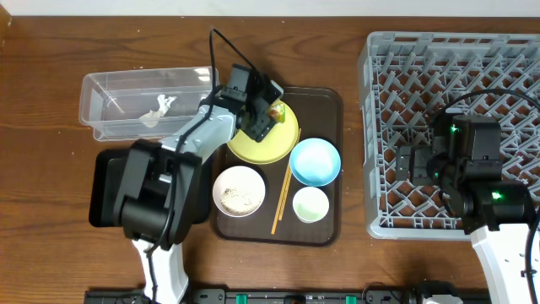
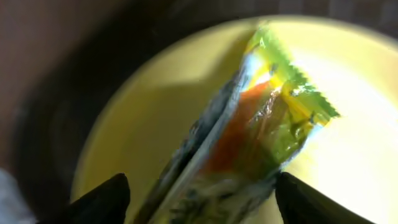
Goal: Sort waste into correct bins and load items into the dishwasher rack
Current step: 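Carry the wrapper and tissue left and drop into the clear bin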
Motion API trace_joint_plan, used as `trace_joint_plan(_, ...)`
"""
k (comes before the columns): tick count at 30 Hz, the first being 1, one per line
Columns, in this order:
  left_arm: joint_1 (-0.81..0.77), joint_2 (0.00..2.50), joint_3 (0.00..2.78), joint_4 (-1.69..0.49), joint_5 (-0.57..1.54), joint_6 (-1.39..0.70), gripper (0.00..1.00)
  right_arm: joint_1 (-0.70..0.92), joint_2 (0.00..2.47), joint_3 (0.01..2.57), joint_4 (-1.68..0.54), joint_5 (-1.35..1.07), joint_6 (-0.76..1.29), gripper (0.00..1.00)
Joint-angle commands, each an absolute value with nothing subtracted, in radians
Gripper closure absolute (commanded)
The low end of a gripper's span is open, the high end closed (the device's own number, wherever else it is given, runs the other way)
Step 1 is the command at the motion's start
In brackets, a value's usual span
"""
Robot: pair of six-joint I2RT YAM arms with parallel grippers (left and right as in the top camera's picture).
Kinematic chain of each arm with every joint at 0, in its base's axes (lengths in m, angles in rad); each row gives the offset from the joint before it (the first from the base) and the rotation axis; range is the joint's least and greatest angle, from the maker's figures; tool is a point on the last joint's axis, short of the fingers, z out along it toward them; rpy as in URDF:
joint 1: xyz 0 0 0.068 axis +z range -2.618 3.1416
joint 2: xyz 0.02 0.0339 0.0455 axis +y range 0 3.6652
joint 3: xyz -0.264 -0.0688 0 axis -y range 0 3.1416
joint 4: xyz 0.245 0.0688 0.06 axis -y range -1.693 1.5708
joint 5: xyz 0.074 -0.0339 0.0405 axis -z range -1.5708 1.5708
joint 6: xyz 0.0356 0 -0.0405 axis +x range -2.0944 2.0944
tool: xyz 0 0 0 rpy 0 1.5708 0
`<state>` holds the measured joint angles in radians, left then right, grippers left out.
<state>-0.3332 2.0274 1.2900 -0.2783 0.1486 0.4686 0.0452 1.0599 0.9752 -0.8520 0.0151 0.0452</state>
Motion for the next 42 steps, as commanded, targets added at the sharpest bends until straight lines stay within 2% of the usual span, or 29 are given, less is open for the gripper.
trace_joint_plan(1,-0.334,2.041,1.295,-0.300,0.149,0.478,0.31,0.039,1.056,0.999,-0.855,0.011,0.055,0.01)
trace_joint_plan(4,-0.333,2.041,1.295,-0.323,0.149,0.478,0.51,0.039,1.056,0.999,-0.856,0.011,0.055,0.01)
trace_joint_plan(8,-0.333,2.040,1.295,-0.366,0.148,0.477,0.73,0.039,1.056,0.999,-0.856,0.011,0.054,0.01)
trace_joint_plan(12,-0.334,2.024,1.296,-0.394,0.149,0.432,0.88,0.039,1.056,0.999,-0.857,0.011,0.054,0.01)
trace_joint_plan(18,-0.332,1.911,1.296,-0.422,0.148,0.322,0.94,0.039,1.056,0.999,-0.857,0.011,0.054,0.01)
trace_joint_plan(23,-0.319,1.766,1.296,-0.421,0.129,0.308,0.94,0.039,1.056,0.999,-0.857,0.015,0.051,0.01)
trace_joint_plan(30,-0.198,1.652,1.296,-0.389,-0.033,0.166,0.94,0.039,1.056,0.999,-0.857,0.018,0.051,0.01)
trace_joint_plan(34,-0.084,1.666,1.295,-0.352,-0.038,0.004,0.94,0.039,1.056,0.999,-0.857,0.018,0.051,0.01)
trace_joint_plan(42,0.081,1.739,1.295,-0.312,-0.035,-0.509,0.93,0.039,1.056,0.999,-0.859,0.018,0.051,0.01)
